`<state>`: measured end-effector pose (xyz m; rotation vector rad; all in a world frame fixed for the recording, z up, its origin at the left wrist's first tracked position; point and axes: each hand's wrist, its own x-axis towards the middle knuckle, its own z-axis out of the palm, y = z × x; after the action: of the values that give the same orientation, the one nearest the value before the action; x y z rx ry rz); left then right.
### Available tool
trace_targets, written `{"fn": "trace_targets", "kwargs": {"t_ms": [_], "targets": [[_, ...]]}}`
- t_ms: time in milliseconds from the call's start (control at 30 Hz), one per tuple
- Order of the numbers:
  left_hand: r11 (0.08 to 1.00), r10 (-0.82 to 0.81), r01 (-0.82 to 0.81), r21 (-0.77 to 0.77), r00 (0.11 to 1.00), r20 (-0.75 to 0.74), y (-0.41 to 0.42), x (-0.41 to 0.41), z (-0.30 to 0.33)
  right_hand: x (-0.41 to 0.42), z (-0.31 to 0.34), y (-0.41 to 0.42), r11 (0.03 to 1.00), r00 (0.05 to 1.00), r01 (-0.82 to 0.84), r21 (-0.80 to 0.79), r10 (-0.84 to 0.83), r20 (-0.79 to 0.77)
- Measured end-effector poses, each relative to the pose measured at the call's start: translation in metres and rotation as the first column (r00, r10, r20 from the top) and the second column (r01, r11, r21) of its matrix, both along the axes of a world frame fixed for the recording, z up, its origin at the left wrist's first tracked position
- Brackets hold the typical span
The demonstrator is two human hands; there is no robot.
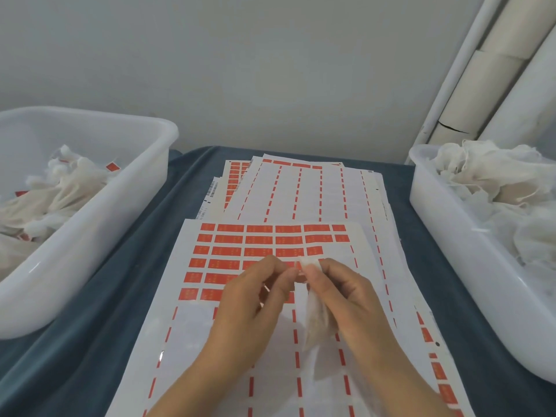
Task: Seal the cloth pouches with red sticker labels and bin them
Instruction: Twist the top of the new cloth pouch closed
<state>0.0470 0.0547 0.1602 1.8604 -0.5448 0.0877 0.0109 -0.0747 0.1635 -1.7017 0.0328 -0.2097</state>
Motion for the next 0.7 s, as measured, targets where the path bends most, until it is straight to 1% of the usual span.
{"fn": "trace_targets", "kwargs": {"t_ms": [67,133,200,267,333,400,500,567,600,633,667,700], "targets": [[0.989,-0.056,0.023,-0.149,0.972,-0.227,0.001,0.001,0.004,0.000,0.000,0.000,1.000,1.000,-0.002,0.029,0.002,-0.002],[0.954,-0.171,0.041,-0.297,0.889,-0.424,0.005,0.003,0.008,0.000,0.000,-0.001,0.998,1.000,0.007,0.068,-0.006,-0.001],[0.903,-0.272,0.029,-0.428,0.809,-0.520,0.008,0.005,0.010,0.000,0.001,-0.001,0.994,1.000,0.016,0.113,-0.015,-0.006],[0.850,-0.341,-0.006,-0.527,0.757,-0.558,0.011,0.008,0.010,0.000,0.000,-0.001,0.989,1.000,0.018,0.150,-0.015,-0.023],[0.800,-0.376,-0.050,-0.598,0.735,-0.564,0.012,0.010,0.010,0.001,-0.002,-0.001,0.986,0.999,0.027,0.165,-0.020,-0.046],[0.721,-0.405,-0.130,-0.681,0.718,-0.566,0.016,0.013,0.012,0.002,-0.003,-0.002,0.986,0.996,0.046,0.158,-0.035,-0.076],[0.525,-0.501,-0.241,-0.816,0.687,-0.525,0.023,0.017,0.012,0.002,-0.001,0.000,0.992,0.995,0.040,0.122,-0.029,-0.097],[0.397,-0.550,-0.296,-0.869,0.680,-0.484,0.025,0.020,0.012,0.003,-0.001,0.005,0.995,0.996,-0.001,0.104,0.010,-0.088],[0.363,-0.551,-0.323,-0.874,0.682,-0.481,0.025,0.021,0.012,0.004,-0.001,0.008,0.995,0.996,-0.022,0.099,0.031,-0.082],[0.351,-0.536,-0.335,-0.874,0.694,-0.481,0.025,0.022,0.011,0.004,-0.002,0.010,0.995,0.996,-0.042,0.092,0.049,-0.074],[0.376,-0.508,-0.330,-0.866,0.708,-0.491,0.025,0.022,0.011,0.004,-0.004,0.010,0.995,0.996,-0.057,0.080,0.062,-0.065],[0.427,-0.468,-0.310,-0.850,0.728,-0.501,0.023,0.022,0.008,0.003,-0.005,0.009,0.996,0.996,-0.063,0.063,0.067,-0.061]]}}
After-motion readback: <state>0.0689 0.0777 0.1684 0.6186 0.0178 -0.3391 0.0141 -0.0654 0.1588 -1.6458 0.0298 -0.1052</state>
